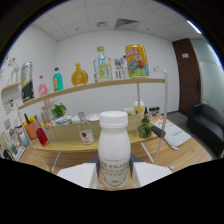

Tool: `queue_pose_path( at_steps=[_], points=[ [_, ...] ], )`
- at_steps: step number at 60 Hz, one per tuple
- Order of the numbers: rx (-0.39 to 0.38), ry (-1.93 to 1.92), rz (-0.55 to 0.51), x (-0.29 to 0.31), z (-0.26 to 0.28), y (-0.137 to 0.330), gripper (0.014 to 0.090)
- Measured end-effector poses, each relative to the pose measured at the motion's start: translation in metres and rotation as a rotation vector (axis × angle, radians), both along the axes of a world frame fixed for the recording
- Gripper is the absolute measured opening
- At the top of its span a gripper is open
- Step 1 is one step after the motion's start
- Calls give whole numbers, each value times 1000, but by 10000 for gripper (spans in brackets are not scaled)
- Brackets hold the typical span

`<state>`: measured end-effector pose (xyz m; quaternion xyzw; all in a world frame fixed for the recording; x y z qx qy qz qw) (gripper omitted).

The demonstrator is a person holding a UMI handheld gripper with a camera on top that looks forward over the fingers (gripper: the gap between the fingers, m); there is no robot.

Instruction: Make me a cup of Mount Fuji.

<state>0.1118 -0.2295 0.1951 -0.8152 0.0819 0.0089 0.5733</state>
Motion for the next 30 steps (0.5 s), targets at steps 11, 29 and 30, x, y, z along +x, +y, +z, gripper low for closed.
queue_pose_path(
  at_steps=[11,29,30],
  points=[
    [-108,-115,-6,17,-65,5,472],
    [-163,-763,281,20,-90,17,469],
    [-164,-800,297,20,-90,17,470]
  ],
)
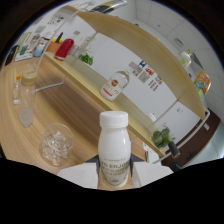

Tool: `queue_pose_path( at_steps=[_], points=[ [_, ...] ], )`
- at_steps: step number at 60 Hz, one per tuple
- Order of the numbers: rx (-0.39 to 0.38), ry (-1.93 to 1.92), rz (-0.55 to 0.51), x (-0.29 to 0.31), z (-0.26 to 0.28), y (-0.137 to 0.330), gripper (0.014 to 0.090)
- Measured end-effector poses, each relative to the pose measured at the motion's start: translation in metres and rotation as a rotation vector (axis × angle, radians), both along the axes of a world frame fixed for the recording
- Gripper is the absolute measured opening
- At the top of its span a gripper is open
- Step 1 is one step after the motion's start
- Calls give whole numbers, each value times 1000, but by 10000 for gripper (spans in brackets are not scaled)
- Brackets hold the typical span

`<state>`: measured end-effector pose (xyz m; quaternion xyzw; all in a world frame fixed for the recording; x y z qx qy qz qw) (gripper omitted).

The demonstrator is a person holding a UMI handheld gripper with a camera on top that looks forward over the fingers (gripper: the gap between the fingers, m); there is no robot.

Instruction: Make me a cup of Mount Fuji.

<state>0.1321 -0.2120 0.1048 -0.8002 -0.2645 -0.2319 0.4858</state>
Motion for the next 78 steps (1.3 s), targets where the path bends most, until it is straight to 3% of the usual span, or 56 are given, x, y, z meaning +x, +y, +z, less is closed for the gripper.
queue_pose_path(
  at_steps=[17,30,38,56,72,78],
  points=[
    [-28,-595,287,-1,7,7,469],
    [-51,-948,388,-3,11,15,471],
    [-23,-1109,459,-11,16,20,470],
    [-23,-1000,431,-9,24,14,472],
    [128,-252,278,-33,72,-4,480],
    [144,54,178,-29,76,-6,479]
  ],
)
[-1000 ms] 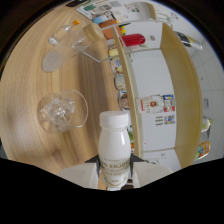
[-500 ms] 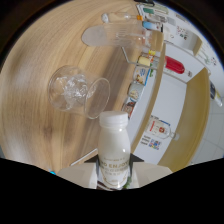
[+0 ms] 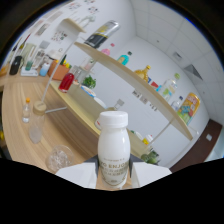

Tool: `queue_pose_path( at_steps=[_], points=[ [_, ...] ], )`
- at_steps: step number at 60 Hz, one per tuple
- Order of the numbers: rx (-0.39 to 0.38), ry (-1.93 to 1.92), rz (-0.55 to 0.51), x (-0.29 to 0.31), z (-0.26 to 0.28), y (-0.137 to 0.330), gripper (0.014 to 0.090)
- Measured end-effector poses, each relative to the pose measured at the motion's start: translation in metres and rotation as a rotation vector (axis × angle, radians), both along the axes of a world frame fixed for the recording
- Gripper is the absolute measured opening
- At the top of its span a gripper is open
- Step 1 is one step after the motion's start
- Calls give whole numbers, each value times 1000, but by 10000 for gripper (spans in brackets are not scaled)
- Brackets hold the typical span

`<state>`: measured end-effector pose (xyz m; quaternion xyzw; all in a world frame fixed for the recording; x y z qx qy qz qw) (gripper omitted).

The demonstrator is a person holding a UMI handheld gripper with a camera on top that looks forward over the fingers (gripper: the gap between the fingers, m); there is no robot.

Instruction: Make me a cup of Mount Fuji.

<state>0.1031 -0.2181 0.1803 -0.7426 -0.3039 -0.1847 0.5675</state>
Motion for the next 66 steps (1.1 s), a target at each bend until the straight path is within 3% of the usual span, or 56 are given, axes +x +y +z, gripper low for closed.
queue_pose_path(
  at_steps=[10,21,33,46,57,60,63,64,66],
  points=[
    [-61,416,-159,17,-36,6,479],
    [-114,602,-253,34,-92,18,478],
    [-177,666,-255,40,-123,13,485],
    [-177,659,-200,40,-125,-3,492],
    [-214,654,-232,43,-128,-9,509],
    [-246,638,-243,41,-130,-12,586],
    [-272,619,-268,42,-129,-19,823],
    [-276,613,-276,42,-127,-21,869],
    [-273,600,-292,41,-121,-27,833]
  ],
)
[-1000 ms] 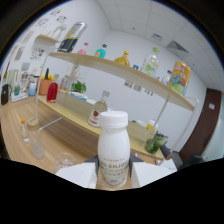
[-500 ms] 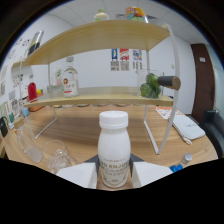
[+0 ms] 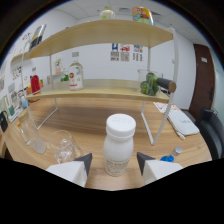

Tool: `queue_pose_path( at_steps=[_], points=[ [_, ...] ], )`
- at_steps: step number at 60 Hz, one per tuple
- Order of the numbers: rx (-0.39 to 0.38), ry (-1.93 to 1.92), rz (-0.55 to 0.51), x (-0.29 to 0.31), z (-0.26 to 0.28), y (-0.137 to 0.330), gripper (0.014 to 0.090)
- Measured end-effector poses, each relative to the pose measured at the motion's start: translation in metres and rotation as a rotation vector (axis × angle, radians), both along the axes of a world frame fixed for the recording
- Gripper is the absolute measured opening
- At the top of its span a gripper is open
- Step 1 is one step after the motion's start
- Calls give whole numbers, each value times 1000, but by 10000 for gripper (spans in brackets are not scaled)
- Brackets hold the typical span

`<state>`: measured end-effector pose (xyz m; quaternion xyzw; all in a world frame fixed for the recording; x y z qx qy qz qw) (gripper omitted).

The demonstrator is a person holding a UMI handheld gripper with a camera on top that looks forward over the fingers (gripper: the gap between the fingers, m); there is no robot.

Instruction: Make me a cup of Mount Fuji.

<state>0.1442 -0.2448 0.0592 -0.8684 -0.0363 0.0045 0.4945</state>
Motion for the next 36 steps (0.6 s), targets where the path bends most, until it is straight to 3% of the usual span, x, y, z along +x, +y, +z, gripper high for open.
queue_pose_path(
  at_steps=[3,16,36],
  points=[
    [6,-24,-28,0,14,-10,865],
    [-3,-64,-103,-36,60,-58,859],
    [-33,-67,-115,-107,81,-110,861]
  ],
)
